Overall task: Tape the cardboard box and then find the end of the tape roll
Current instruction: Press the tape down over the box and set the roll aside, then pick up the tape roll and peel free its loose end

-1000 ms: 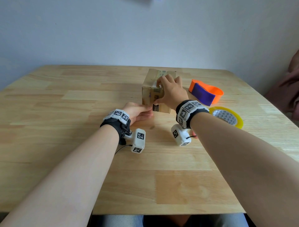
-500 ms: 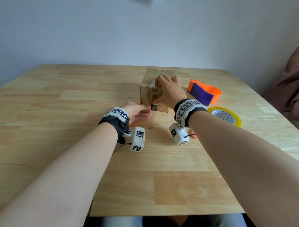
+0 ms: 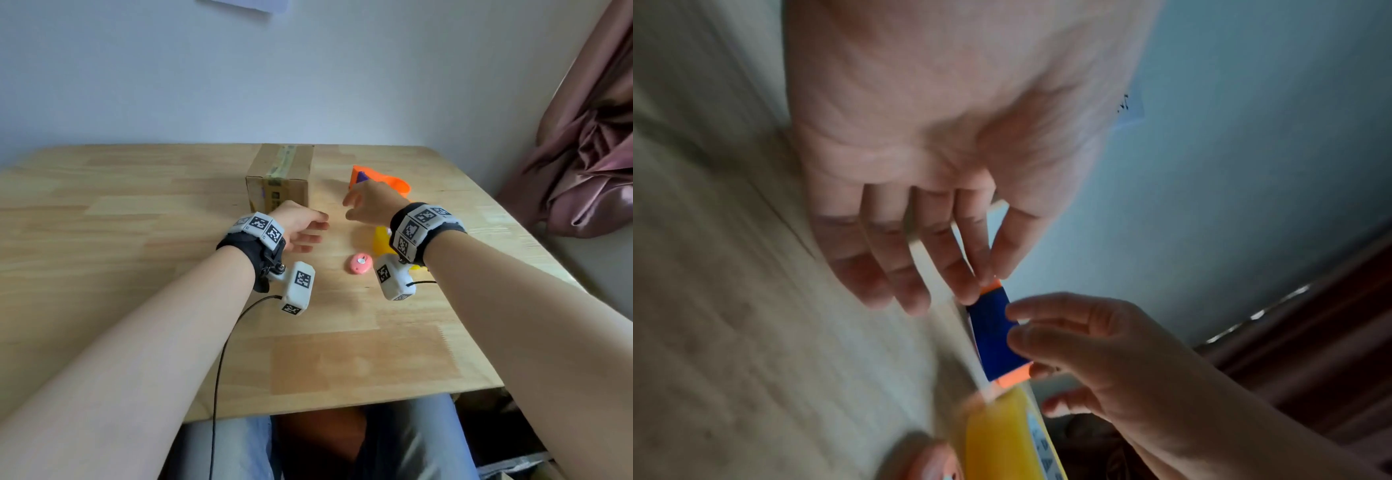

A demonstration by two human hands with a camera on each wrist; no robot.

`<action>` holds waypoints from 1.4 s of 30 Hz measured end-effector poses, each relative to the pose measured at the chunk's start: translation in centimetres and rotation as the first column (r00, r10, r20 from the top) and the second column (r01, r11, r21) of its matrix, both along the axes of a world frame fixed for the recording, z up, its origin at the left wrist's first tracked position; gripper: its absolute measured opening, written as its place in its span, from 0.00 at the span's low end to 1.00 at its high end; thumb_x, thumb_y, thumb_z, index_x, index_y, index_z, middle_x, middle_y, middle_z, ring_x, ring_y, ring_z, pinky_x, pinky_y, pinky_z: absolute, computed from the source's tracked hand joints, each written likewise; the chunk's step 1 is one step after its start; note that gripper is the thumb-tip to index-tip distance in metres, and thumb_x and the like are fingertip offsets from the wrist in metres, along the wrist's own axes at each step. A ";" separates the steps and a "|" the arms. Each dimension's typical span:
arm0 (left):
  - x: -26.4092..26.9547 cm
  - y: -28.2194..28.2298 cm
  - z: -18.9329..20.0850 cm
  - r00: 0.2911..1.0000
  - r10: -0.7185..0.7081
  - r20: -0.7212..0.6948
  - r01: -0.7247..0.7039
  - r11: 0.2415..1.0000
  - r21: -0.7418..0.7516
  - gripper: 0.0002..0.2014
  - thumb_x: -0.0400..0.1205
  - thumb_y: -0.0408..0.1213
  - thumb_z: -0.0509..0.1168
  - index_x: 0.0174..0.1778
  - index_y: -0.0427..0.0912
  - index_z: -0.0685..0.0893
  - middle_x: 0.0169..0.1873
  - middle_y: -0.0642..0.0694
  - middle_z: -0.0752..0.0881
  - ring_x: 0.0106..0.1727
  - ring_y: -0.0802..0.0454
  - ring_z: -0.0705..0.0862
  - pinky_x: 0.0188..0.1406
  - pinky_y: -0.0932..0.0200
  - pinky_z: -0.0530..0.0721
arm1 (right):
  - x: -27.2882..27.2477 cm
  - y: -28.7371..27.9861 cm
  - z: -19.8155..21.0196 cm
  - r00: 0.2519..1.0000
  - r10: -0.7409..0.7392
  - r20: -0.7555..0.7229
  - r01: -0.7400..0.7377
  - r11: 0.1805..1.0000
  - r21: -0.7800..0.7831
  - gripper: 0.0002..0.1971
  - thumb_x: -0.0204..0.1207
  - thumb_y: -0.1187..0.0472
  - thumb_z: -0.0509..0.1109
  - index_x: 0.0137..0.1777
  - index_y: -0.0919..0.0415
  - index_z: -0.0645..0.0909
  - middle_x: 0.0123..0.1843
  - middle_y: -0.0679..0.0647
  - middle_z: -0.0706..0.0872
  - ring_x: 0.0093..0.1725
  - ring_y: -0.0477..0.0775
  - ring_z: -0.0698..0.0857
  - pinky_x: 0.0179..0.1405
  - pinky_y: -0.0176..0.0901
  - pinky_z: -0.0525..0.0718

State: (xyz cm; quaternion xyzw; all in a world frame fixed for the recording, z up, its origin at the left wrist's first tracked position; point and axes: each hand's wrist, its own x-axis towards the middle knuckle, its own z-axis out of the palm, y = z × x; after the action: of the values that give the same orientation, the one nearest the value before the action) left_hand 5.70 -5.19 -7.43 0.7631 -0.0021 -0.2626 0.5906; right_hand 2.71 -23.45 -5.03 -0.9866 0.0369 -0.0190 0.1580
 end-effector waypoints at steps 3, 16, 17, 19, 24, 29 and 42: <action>-1.2 -2.1 -0.1 0.999 -0.047 0.010 0.046 0.997 0.054 0.04 0.84 0.37 0.73 0.52 0.42 0.89 0.45 0.48 0.93 0.46 0.44 0.90 0.42 0.53 0.87 | -2.2 -1.8 0.0 0.987 -0.070 -0.146 0.048 0.988 -0.147 0.16 0.78 0.54 0.78 0.63 0.57 0.91 0.67 0.55 0.89 0.68 0.62 0.86 0.69 0.53 0.84; -3.1 -3.3 -0.1 0.998 -0.054 0.023 0.052 0.995 0.082 0.03 0.85 0.36 0.72 0.53 0.46 0.89 0.51 0.47 0.91 0.50 0.45 0.88 0.40 0.54 0.85 | -5.3 -3.5 -0.2 0.984 -0.155 -0.086 0.154 0.988 -0.011 0.17 0.79 0.57 0.73 0.66 0.46 0.88 0.68 0.56 0.86 0.62 0.61 0.85 0.57 0.47 0.82; -3.2 -3.3 0.1 0.998 -0.052 0.033 0.050 0.997 0.056 0.04 0.86 0.36 0.71 0.54 0.46 0.89 0.52 0.46 0.91 0.52 0.45 0.87 0.40 0.54 0.84 | -5.4 -3.3 0.5 0.981 -0.193 -0.013 0.193 0.979 0.070 0.15 0.80 0.55 0.72 0.65 0.47 0.89 0.63 0.56 0.86 0.56 0.60 0.85 0.53 0.46 0.81; -3.4 -3.4 0.7 0.996 -0.059 0.065 0.059 0.998 -0.003 0.06 0.86 0.40 0.72 0.57 0.45 0.89 0.58 0.45 0.92 0.54 0.44 0.87 0.45 0.53 0.82 | -5.3 -2.6 1.9 0.962 -0.255 0.097 0.219 0.933 0.286 0.12 0.80 0.53 0.70 0.61 0.46 0.89 0.55 0.56 0.89 0.44 0.60 0.86 0.43 0.47 0.84; -3.5 -3.1 1.6 0.972 -0.050 0.228 0.081 0.988 -0.130 0.25 0.74 0.51 0.80 0.65 0.44 0.91 0.61 0.45 0.94 0.66 0.41 0.90 0.66 0.44 0.84 | -5.1 0.1 4.0 0.985 -0.149 0.090 0.051 0.740 0.671 0.10 0.84 0.60 0.73 0.62 0.53 0.88 0.50 0.63 0.92 0.37 0.57 0.93 0.41 0.59 0.97; -2.9 -0.3 0.4 0.959 0.012 0.282 0.031 0.989 -0.147 0.17 0.78 0.38 0.80 0.62 0.40 0.93 0.60 0.38 0.94 0.66 0.37 0.91 0.74 0.37 0.85 | -3.8 2.6 2.8 0.992 -0.034 0.123 -0.025 0.896 0.444 0.22 0.84 0.54 0.70 0.78 0.48 0.81 0.58 0.60 0.86 0.46 0.62 0.92 0.44 0.60 0.96; -2.1 3.7 -0.7 0.952 0.025 0.306 0.003 0.996 -0.093 0.18 0.71 0.44 0.83 0.57 0.46 0.94 0.60 0.37 0.94 0.67 0.34 0.89 0.73 0.35 0.84 | -2.5 5.8 0.8 0.939 0.118 0.323 -0.215 0.935 0.281 0.07 0.79 0.53 0.78 0.55 0.49 0.92 0.65 0.48 0.89 0.58 0.53 0.89 0.59 0.52 0.89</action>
State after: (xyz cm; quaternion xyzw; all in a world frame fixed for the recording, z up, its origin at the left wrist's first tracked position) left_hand 3.64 -1.47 -8.15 0.7664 -0.1016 -0.1372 0.6192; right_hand 0.19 -17.62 -4.21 -0.9340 -0.0696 -0.1495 0.3168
